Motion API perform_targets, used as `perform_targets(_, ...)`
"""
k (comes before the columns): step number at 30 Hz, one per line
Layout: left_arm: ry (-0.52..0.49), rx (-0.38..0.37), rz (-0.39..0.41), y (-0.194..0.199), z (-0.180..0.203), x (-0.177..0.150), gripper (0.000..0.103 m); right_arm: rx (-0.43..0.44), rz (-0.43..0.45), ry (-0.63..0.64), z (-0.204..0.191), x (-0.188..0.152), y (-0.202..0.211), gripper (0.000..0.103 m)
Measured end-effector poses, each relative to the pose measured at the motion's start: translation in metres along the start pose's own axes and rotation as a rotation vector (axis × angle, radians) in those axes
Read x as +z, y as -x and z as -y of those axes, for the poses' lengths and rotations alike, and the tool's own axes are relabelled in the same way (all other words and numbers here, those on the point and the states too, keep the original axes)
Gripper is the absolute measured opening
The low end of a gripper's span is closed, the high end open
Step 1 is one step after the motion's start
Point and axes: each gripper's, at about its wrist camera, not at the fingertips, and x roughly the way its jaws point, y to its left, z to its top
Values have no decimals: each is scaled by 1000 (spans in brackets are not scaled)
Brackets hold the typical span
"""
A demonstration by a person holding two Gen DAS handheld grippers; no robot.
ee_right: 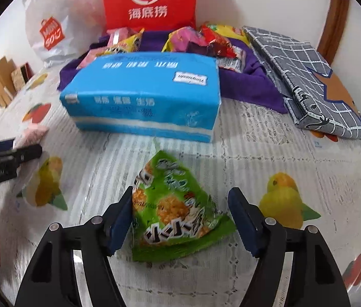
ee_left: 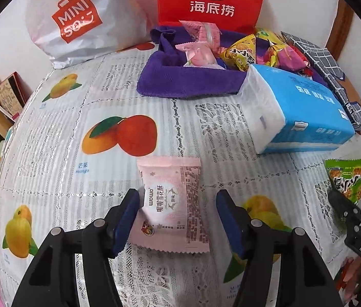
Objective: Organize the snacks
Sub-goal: 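Grasp the pale pink pastry packet with the left gripper while the right holds the green bag, then carry the pink packet in the left gripper while the right carries the green bag over the towel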
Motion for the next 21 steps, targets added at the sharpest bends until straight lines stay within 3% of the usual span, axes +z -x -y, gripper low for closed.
perform_targets(4,7,7,13,1,-2,0,48,16,-7,-24,1,2,-5,69)
perform_targets(7,18,-9,9,2,-7,1,40,27,-9,-18,0,5,-4,56)
perform_targets(9,26,-29,10,3,-9,1,35,23,-10,-2,-2,6,-3,54)
perform_targets(13,38,-84,2,6,-11,1,33,28,0,12,-4,5,1,52)
perform_targets(21,42,-79,29,26,-7,5,33,31,49,8,6,7,21,51)
